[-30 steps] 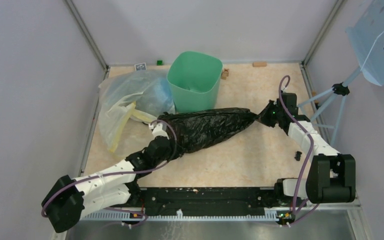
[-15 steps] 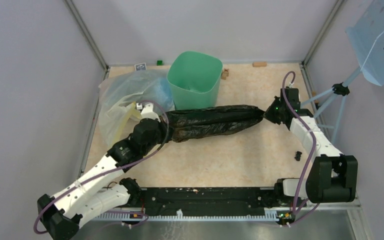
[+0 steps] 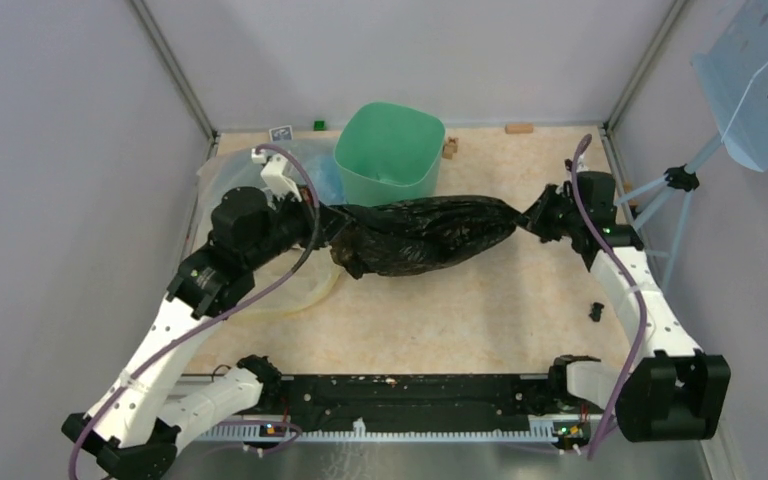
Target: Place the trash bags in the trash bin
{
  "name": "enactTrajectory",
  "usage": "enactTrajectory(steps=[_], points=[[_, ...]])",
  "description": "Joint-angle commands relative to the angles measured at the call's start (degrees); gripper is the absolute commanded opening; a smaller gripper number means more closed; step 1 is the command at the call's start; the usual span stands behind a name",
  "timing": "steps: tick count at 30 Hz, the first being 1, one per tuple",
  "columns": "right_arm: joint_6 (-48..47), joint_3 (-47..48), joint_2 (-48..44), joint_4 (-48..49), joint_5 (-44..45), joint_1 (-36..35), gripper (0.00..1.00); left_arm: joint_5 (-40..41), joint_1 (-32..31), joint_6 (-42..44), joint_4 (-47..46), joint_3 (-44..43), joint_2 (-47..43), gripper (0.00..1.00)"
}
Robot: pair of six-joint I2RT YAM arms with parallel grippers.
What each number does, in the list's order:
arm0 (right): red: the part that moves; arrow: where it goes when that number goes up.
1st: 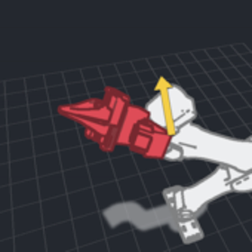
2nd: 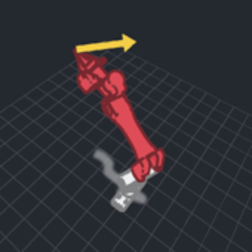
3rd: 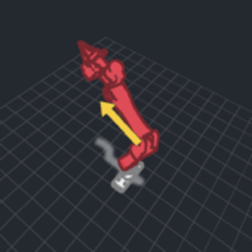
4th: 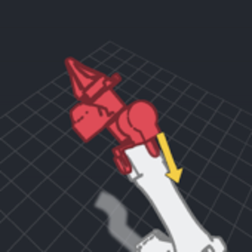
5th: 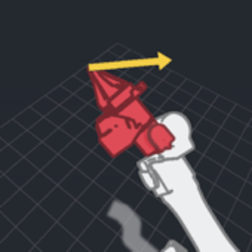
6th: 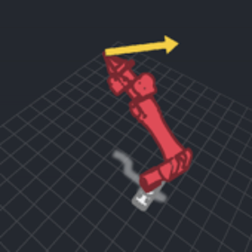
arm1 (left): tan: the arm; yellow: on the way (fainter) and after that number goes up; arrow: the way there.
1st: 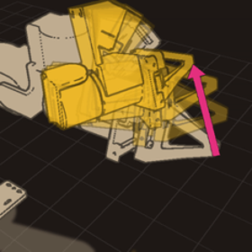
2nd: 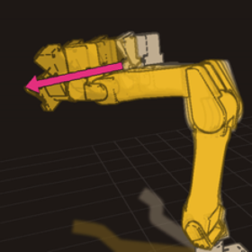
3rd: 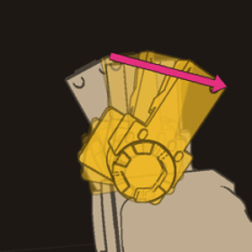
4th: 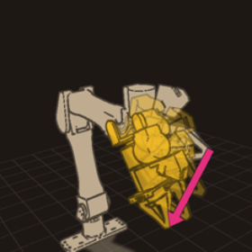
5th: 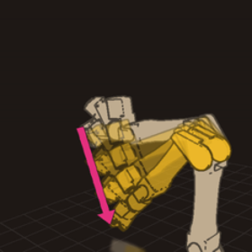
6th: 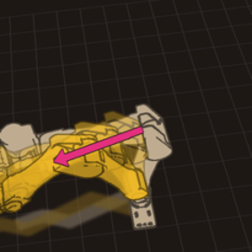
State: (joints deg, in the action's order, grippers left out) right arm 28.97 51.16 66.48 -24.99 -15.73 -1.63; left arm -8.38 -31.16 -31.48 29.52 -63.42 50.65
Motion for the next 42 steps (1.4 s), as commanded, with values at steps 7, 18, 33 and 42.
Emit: enactTrajectory(steps=[7, 18, 33, 42], points=[[1.4, 18.9, -2.3, 4.4, -13.1, -2.2, 0.0, -7.1, 0.2, 6.7, 5.7, -30.0, 4.7, 0.0], [2.1, 46.2, 18.0, 2.0, -9.1, -13.0, 0.0, 3.0, 0.2, 12.2, -1.5, -47.5, 14.4, 0.0], [-5.8, 70.1, 40.0, -8.3, -1.8, -21.2, 0.21, 4.2, 0.3, 17.0, -17.8, -49.2, 23.4, 0.0], [-10.7, 71.7, 37.8, -12.3, 5.6, -21.5, 0.62, 4.5, 0.3, 17.1, -20.7, -50.6, 27.1, 0.0]])
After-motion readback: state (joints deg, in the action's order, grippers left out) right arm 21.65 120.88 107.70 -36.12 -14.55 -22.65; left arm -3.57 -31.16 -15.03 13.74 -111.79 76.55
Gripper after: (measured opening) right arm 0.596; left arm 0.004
